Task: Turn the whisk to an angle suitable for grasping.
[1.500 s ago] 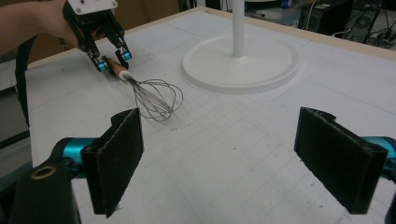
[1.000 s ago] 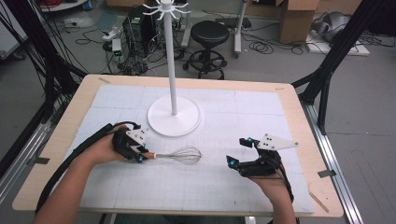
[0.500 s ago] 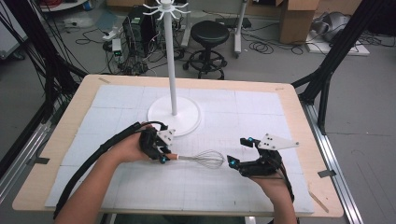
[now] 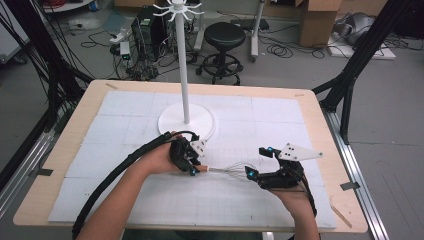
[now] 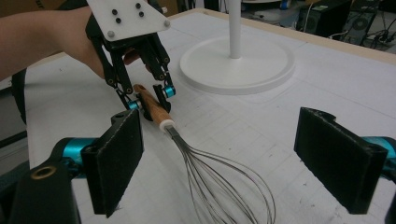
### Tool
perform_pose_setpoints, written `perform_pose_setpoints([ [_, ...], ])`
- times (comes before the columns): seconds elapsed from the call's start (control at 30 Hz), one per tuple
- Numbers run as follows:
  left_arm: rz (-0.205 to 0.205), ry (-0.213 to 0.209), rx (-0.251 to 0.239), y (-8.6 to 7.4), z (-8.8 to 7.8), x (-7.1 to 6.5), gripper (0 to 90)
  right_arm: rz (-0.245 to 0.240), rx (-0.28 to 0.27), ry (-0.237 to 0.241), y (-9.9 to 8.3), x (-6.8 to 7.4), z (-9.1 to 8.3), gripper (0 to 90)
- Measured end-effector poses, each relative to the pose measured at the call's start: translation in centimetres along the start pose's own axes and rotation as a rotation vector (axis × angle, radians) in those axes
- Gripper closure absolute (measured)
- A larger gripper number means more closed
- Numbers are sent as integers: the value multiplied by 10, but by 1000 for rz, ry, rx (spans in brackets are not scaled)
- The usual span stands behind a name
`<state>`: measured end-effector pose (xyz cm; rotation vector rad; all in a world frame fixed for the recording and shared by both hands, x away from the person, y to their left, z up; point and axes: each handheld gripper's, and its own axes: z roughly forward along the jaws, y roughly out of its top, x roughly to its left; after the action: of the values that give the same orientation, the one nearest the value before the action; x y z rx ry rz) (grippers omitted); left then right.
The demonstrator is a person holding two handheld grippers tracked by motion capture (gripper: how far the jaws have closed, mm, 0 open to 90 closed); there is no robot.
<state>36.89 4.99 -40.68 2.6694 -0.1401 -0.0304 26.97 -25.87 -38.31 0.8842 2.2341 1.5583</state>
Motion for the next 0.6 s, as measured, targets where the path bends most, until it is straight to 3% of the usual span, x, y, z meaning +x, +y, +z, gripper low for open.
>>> perform_pose_setpoints([
  [0.07, -15, -1, -21, -1, 0, 0, 659, 0, 0, 0, 0, 0, 0, 149],
  [0.13, -25, -2, -30, -2, -3, -1, 557, 0, 2, 0, 0, 0, 0, 149],
  [0.23, -57, -10, -55, -5, -9, -3, 492, -3, 1, 1, 0, 1, 0, 149],
  [0.3, -84, -2, -106, -11, -18, -4, 423, -1, 0, -2, 0, 1, -1, 149],
  [0.47, -147, 31, -243, -39, -42, -10, 398, -6, -2, -3, 0, 1, -1, 149],
  [0.6, -202, 62, -316, -64, -57, -17, 389, -1, -1, -6, -1, 2, -2, 149],
])
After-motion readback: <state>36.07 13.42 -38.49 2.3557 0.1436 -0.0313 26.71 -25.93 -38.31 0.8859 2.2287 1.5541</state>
